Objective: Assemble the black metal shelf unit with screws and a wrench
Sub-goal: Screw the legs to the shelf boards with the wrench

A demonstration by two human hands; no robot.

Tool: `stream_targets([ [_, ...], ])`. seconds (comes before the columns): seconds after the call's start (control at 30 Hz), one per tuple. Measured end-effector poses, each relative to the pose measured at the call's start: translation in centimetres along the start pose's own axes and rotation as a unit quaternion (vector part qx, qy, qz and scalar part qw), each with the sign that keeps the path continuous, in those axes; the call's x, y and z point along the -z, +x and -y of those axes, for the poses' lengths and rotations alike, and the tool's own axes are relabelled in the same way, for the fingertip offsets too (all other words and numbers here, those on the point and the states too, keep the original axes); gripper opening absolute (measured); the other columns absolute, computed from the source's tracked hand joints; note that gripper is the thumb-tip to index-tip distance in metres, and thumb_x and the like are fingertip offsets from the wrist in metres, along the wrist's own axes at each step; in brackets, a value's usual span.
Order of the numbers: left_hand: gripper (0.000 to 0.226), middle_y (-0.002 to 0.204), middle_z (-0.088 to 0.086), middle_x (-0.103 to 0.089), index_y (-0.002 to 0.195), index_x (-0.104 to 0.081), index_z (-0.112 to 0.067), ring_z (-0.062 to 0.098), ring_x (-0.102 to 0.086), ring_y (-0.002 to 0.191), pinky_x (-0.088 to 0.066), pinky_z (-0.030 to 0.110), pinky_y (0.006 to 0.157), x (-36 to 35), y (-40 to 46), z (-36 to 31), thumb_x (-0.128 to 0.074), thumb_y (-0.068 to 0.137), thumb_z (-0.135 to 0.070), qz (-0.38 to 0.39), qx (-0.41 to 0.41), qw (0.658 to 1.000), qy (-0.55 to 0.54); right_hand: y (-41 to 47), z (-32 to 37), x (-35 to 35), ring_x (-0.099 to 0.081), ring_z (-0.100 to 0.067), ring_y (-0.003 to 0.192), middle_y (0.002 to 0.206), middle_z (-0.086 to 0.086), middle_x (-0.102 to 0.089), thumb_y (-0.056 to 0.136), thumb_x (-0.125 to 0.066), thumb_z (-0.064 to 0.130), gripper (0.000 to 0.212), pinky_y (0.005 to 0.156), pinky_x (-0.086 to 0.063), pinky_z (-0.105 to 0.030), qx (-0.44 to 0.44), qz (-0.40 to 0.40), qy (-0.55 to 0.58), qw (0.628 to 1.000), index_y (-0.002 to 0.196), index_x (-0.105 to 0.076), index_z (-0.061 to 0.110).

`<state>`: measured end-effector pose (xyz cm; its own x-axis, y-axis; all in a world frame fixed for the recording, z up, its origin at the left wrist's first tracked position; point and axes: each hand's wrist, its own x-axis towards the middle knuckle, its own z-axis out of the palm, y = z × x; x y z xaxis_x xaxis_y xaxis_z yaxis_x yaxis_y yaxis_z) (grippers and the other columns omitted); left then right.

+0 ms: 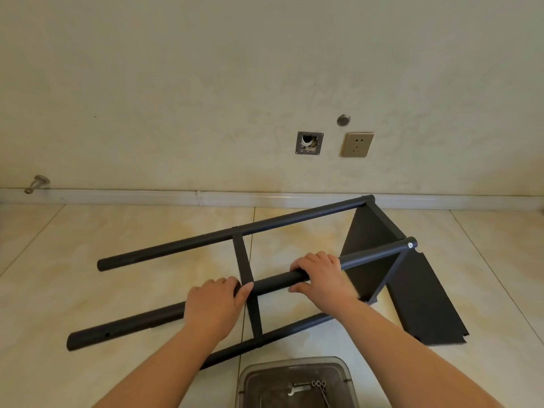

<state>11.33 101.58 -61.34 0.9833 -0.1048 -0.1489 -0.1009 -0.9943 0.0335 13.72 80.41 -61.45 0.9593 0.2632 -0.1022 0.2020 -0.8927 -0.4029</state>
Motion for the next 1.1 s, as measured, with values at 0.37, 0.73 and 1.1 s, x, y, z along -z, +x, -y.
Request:
stream_targets([
  [0.37, 0.044, 0.080, -0.011, -0.050, 0.110, -0.049, -0.024, 0.010, -0.053, 0.071, -0.044, 0.024, 0.061, -0.8, -0.1, -1.2, -0.025, 0.095, -0.058, 0.048, 0.001, 0.996, -0.080, -0.7, -1.3, -0.8, -0.041, -0.014, 0.115, 0.116, 0.010, -0.055, 0.090, -0.058, 0.040, 0.032, 0.109, -0.016, -0.030, 0.007, -0.016, -0.024, 1.000, 0.120, -0.054, 0.032],
  [0.73, 0.075, 0.137, 0.002, -0.039, 0.141, -0.025, -0.020, 0.018, -0.056, 0.111, -0.047, 0.026, 0.089, -0.9, -0.8, -2.0, -0.068, 0.083, -0.041, 0.046, 0.011, 0.988, -0.147, -1.2, -2.6, -0.6, -0.043, -0.013, 0.123, 0.126, 0.011, -0.055, 0.092, -0.054, 0.040, 0.036, 0.115, -0.015, -0.034, 0.031, 0.000, -0.091, 0.995, 0.128, -0.051, 0.032],
  [1.1, 0.087, 0.157, -0.003, 0.017, 0.150, 0.002, -0.033, 0.022, 0.006, 0.145, -0.017, 0.044, 0.116, -2.1, -0.1, -2.0, -0.046, 0.086, -0.065, -0.004, -0.063, 0.997, 0.034, -4.8, -2.1, -3.4, -0.057, -0.018, 0.071, 0.081, 0.000, -0.060, 0.076, -0.068, 0.032, 0.020, 0.063, -0.052, -0.030, 0.231, -0.073, -0.211, 0.947, 0.089, -0.064, 0.016],
])
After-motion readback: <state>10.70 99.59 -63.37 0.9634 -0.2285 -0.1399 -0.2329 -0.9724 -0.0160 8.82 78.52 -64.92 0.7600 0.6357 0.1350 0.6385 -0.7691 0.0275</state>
